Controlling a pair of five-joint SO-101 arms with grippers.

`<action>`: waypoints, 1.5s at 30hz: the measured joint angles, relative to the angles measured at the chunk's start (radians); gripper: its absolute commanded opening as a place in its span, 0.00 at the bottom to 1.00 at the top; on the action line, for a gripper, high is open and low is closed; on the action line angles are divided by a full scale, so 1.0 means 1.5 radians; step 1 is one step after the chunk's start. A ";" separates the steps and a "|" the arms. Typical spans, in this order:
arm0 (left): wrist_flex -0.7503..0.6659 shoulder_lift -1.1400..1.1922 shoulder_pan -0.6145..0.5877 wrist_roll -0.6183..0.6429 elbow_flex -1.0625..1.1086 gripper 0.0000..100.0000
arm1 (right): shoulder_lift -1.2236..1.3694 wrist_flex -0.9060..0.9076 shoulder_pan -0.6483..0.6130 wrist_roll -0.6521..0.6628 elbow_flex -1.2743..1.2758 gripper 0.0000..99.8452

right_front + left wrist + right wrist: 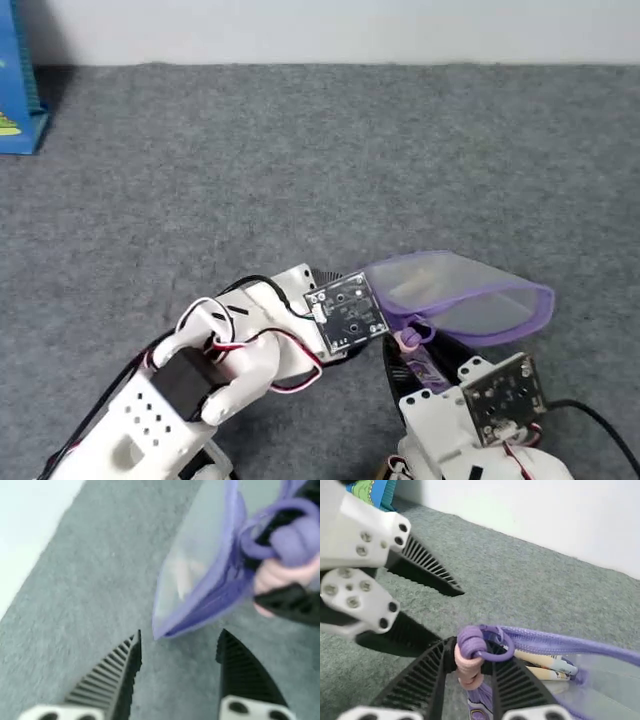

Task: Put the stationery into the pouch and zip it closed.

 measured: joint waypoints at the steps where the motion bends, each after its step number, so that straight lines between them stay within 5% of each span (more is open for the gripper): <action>1: -0.013 0.000 0.002 0.002 0.007 0.24 | 0.000 0.001 0.000 -0.002 0.000 0.01; 14: -0.053 0.000 0.059 0.006 0.020 0.24 | 0.000 0.005 0.000 -0.019 0.000 0.01; 22: -0.167 0.000 0.080 0.033 0.092 0.23 | 0.000 0.005 0.003 -0.019 -0.001 0.01; 35: -0.332 0.000 0.123 0.061 0.195 0.02 | -0.001 0.016 0.006 -0.019 -0.007 0.01; 45: -0.339 0.001 0.122 0.061 0.205 0.01 | -0.001 -0.028 0.079 -0.021 -0.007 0.01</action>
